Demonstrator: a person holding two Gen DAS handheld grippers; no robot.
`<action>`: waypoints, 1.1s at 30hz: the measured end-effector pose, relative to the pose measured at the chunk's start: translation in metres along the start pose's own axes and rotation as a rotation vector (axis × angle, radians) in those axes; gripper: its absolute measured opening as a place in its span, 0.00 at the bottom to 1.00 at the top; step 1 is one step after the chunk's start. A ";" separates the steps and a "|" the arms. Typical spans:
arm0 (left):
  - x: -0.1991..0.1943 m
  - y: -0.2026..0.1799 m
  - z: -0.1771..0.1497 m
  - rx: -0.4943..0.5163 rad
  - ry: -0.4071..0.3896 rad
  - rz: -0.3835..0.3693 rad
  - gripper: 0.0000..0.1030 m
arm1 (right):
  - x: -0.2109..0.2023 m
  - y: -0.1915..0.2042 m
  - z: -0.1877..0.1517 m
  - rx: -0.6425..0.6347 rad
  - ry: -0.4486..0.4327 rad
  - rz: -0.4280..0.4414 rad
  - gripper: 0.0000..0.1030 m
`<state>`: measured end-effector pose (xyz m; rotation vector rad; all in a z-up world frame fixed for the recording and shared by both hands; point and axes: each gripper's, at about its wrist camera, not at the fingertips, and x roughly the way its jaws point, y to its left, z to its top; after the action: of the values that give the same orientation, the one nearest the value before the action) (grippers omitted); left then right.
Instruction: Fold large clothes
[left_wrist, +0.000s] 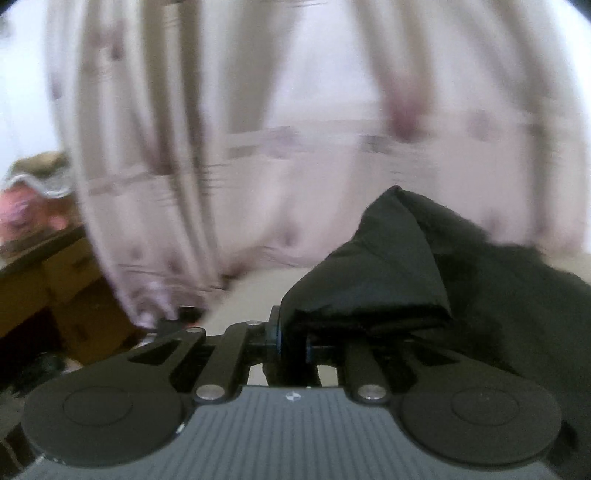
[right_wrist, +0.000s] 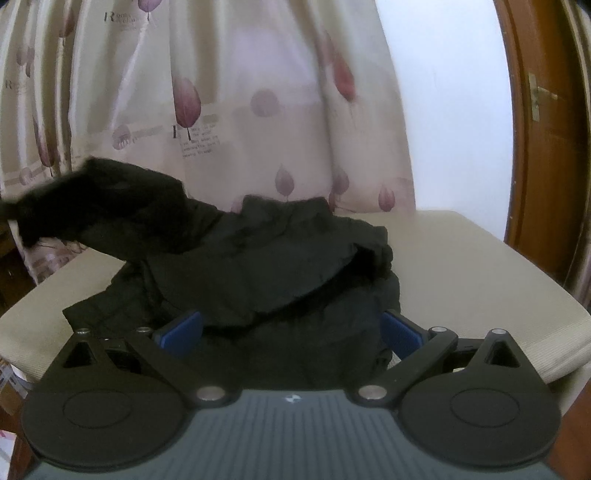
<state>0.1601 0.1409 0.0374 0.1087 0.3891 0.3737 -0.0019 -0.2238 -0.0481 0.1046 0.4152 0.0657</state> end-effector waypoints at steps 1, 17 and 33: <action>0.014 0.011 0.008 -0.019 0.016 0.031 0.15 | 0.002 0.000 0.000 -0.003 0.003 -0.002 1.00; 0.162 0.106 0.012 -0.064 0.077 0.346 0.85 | 0.042 0.023 0.014 -0.132 0.086 0.061 1.00; 0.027 0.053 -0.104 -0.181 0.199 -0.183 0.97 | 0.120 0.100 0.010 -0.462 0.082 0.272 1.00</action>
<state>0.1245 0.2038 -0.0588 -0.1409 0.5556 0.2382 0.1076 -0.1153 -0.0759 -0.2989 0.4566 0.4320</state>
